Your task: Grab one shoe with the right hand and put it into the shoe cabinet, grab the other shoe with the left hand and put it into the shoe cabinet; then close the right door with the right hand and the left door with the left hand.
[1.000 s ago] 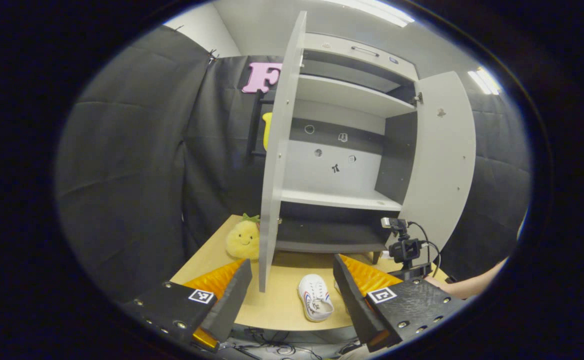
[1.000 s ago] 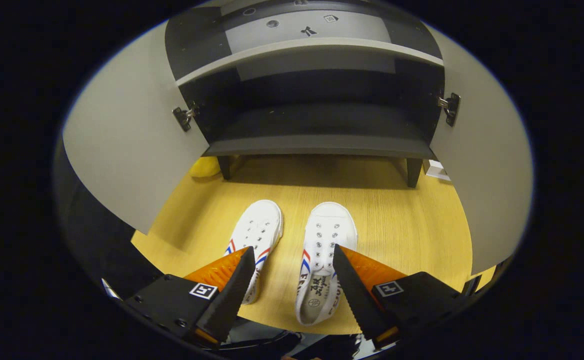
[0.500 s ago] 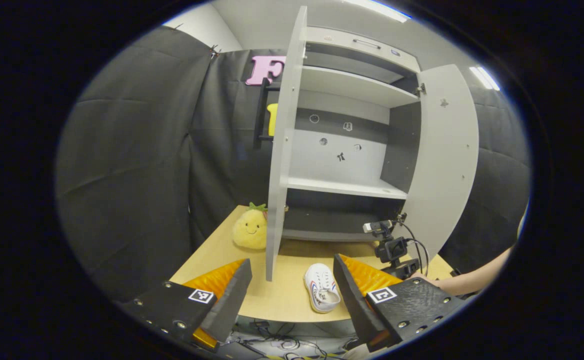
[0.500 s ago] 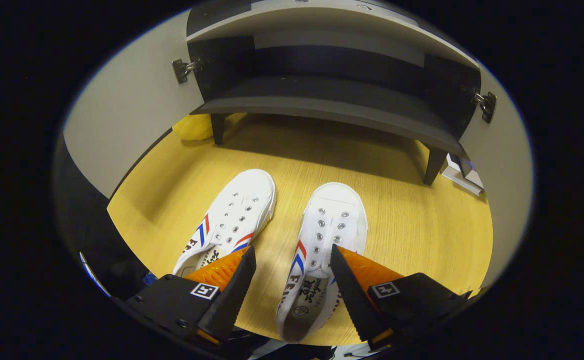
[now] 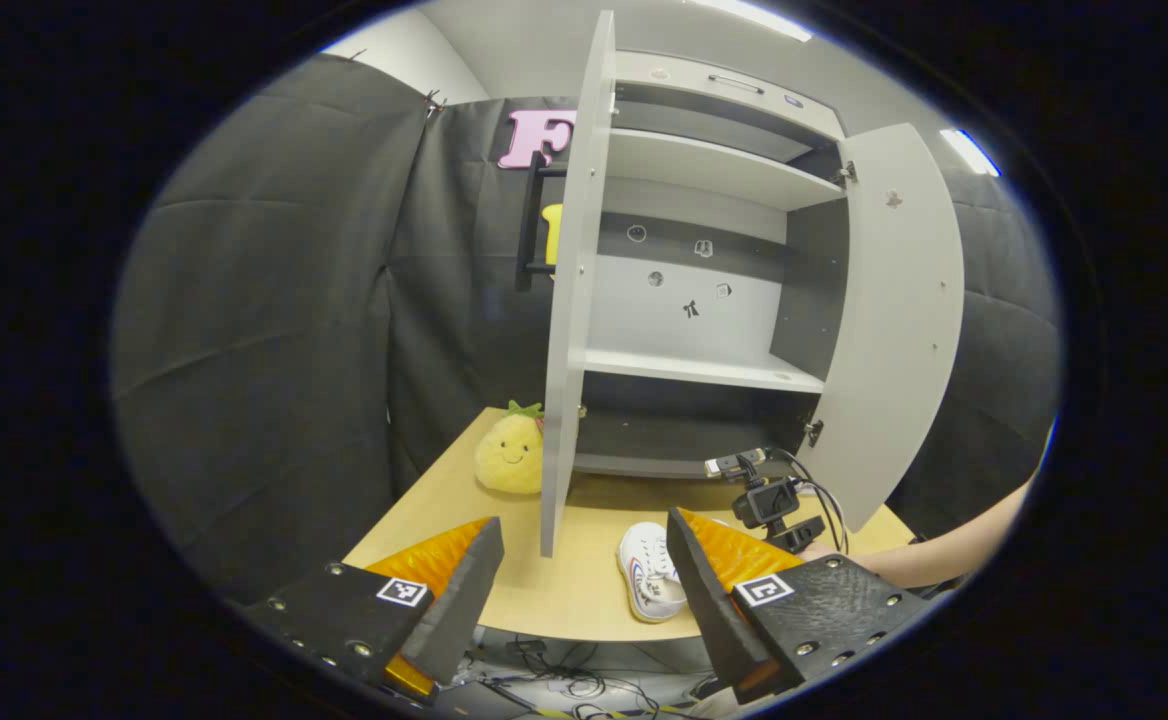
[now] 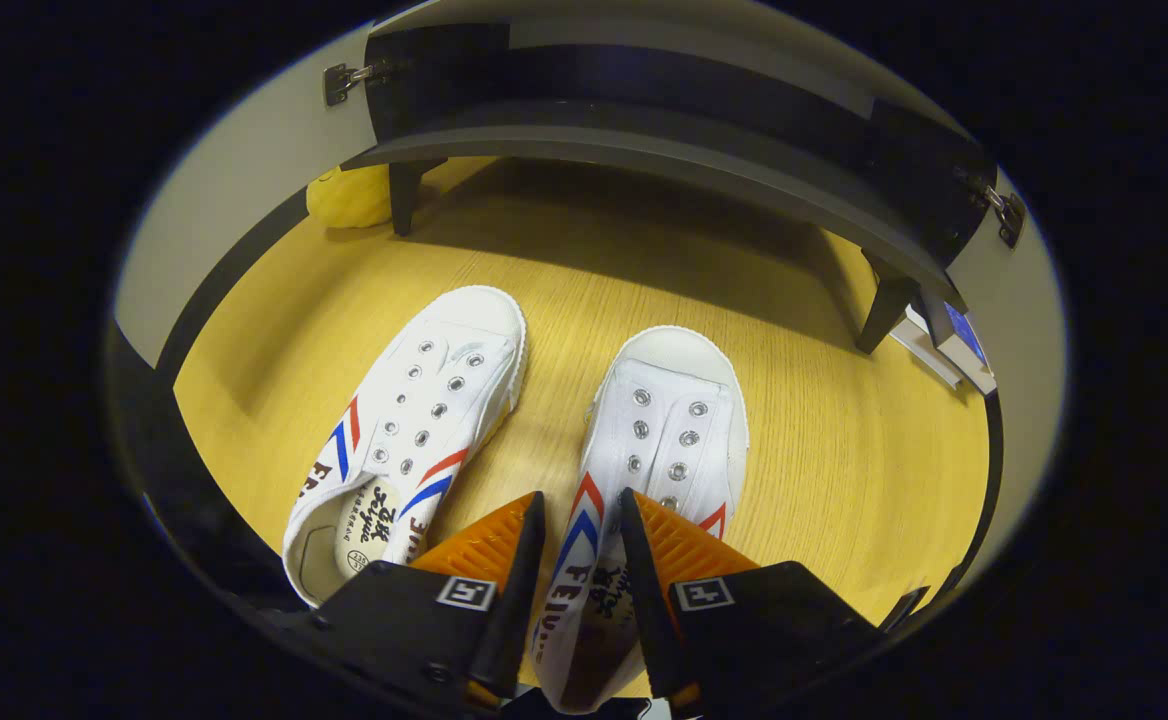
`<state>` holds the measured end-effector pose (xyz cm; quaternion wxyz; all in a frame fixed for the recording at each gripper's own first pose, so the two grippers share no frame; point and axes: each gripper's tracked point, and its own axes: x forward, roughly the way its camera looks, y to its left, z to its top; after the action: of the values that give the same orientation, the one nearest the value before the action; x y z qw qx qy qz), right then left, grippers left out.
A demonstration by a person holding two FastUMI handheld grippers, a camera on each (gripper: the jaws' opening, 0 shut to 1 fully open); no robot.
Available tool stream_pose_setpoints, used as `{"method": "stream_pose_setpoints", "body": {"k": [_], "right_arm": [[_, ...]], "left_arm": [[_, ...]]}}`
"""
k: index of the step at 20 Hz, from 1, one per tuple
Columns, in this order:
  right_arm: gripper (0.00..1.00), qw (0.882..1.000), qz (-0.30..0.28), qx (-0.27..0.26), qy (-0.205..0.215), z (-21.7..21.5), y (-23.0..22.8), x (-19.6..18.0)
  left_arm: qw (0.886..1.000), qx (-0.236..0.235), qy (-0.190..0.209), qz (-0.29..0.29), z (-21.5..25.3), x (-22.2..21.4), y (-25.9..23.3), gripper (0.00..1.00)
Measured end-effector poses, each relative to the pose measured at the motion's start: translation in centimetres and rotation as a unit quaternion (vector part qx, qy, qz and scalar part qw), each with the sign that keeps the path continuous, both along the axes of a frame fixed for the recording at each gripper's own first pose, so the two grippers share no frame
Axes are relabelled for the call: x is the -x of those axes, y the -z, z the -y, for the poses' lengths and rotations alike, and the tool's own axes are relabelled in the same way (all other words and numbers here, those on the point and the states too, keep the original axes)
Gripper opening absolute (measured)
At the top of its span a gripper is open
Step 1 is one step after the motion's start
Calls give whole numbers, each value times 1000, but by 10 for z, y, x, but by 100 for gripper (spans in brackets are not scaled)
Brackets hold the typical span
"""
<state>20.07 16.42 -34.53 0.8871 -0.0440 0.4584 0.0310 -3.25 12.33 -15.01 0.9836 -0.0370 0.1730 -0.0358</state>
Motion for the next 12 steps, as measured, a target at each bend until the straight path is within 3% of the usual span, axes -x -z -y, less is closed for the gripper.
{"method": "stream_pose_setpoints", "body": {"k": [3,6,7,8,9,10,12], "right_arm": [[26,999,-6,-7,31,5,3,-2],[29,1000,-18,2,7,4,-1,0],[25,1000,-18,-2,25,4,6,-3],[15,999,-23,-15,25,4,4,0],[15,999,-23,-26,34,4,-5,2],[5,998,-26,-37,32,4,-2,2],[0,997,-32,-55,31,4,1,1]], "left_arm": [[1000,0,8,3,-1,0,3,95],[1000,-14,16,7,0,1,4,95],[1000,-19,16,8,-1,1,4,95],[1000,-22,14,10,-2,1,6,95],[1000,-21,12,13,-3,0,5,95],[1000,-18,10,16,-3,-1,5,95],[1000,-15,4,22,-6,-2,3,95]]}}
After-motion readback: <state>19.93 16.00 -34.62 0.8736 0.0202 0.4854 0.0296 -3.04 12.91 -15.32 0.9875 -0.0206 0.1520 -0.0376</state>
